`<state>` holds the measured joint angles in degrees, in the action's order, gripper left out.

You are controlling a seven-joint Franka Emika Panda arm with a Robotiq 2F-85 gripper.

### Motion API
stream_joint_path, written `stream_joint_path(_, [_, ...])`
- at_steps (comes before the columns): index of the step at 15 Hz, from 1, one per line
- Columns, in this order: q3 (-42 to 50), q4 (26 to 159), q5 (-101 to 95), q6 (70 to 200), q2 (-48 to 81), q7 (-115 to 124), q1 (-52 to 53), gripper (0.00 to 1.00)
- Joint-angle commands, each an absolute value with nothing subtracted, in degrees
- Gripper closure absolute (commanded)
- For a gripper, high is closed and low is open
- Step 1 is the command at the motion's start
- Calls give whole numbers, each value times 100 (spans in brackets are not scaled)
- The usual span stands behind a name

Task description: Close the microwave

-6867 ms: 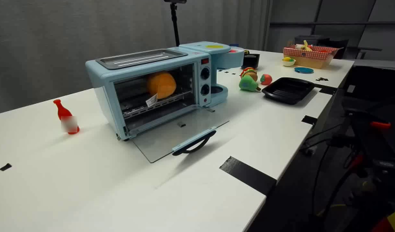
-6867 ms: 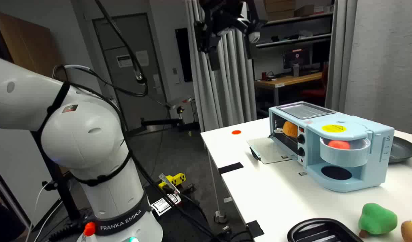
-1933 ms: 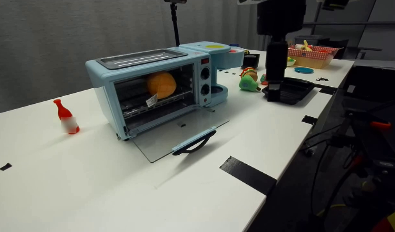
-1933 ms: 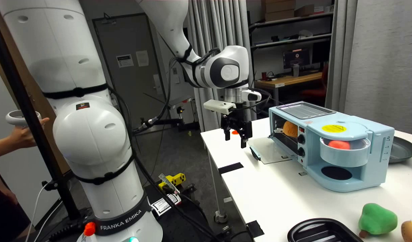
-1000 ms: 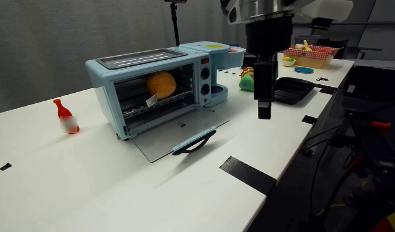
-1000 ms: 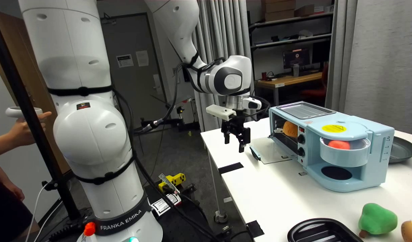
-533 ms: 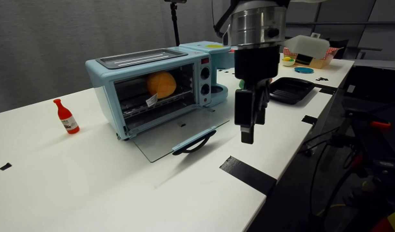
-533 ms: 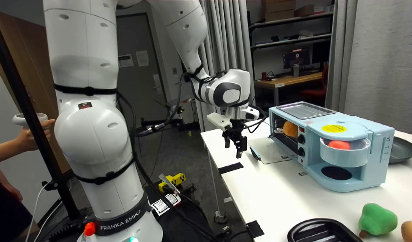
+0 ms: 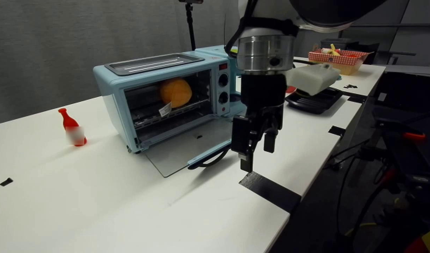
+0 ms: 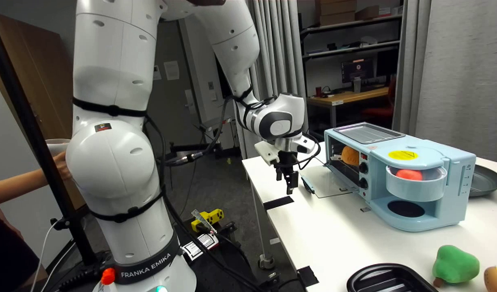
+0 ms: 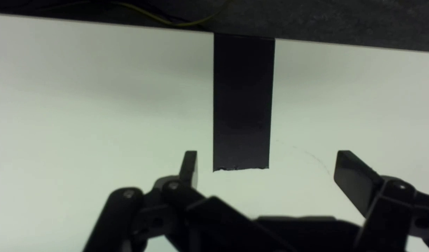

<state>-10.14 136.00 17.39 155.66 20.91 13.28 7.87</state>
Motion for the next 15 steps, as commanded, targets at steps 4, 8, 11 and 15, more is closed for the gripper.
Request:
stream_joint_path(4, [-719,12963,1539,15807,2720,1828,1022,0])
stream_joint_path(8, [-514,12655,1374,15756,2998,1980,1135,0])
stream_joint_path(11, [-260,12461,1095,15738,3163,2160,1306,0])
stream_joint_path(15, [13,12292,783,15729,3268,2405,1516,0])
